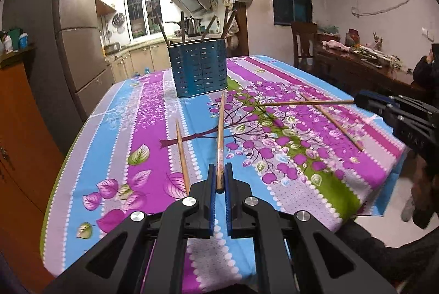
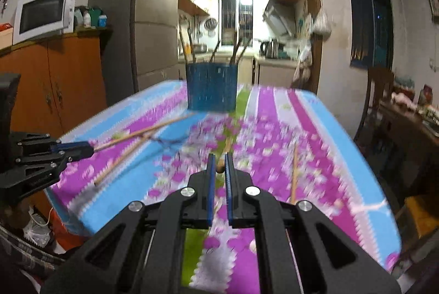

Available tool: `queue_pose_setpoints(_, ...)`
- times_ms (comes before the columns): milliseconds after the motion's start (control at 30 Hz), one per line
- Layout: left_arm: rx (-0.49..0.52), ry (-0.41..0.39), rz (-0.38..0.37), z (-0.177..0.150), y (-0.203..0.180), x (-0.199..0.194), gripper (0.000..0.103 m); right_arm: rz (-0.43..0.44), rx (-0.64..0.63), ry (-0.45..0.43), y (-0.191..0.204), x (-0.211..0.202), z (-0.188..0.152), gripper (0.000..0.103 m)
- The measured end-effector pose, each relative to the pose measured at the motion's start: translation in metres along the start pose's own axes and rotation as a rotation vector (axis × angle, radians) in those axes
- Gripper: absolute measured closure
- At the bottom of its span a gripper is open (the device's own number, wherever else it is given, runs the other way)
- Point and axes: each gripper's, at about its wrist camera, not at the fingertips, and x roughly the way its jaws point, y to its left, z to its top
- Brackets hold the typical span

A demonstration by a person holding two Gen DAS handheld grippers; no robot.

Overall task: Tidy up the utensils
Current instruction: 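Lift the left tool's chopstick over the blue holder while the right tool carries its chopstick there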

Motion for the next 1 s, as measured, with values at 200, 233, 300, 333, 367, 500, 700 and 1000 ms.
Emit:
queue_pose_setpoints(200,-0.019,0.070,-0.077,0.027,0.019,-0.018,0.096,-0.014,-0.032,-0.071,-0.006,-0.011,0.027,0.098)
queue_pose_setpoints(233,-0.029,0.083,-0.098,0.032,0.023,-0.021,0.096,-0.015,-0.036,-0.076,-0.007,-0.010,0.029,0.098)
queue_pose_setpoints(300,-0.038,0.123,-0.146,0.040,0.030,-0.023,0.096,-0.009,-0.040,-0.084,-0.009,-0.010,0.035,0.098)
queue_pose_setpoints(333,-0.049,0.144,-0.166,0.042,0.033,-0.021,0.096,-0.003,-0.036,-0.084,-0.009,-0.009,0.037,0.098)
queue_pose_setpoints(367,-0.050,0.160,-0.171,0.044,0.036,-0.019,0.096,-0.001,-0.034,-0.085,-0.010,-0.009,0.038,0.098)
queue_pose_setpoints(500,-0.019,0.244,-0.171,0.050,0.039,-0.009,0.096,0.010,-0.034,-0.086,-0.008,-0.008,0.041,0.098)
queue_pose_setpoints(700,-0.008,0.238,-0.176,0.069,0.043,-0.004,0.096,0.034,-0.017,-0.084,-0.009,-0.006,0.043,0.098)
queue_pose_setpoints(1000,-0.016,0.161,-0.168,0.109,0.046,0.008,0.096,0.093,0.001,-0.058,-0.024,0.020,0.075,0.098)
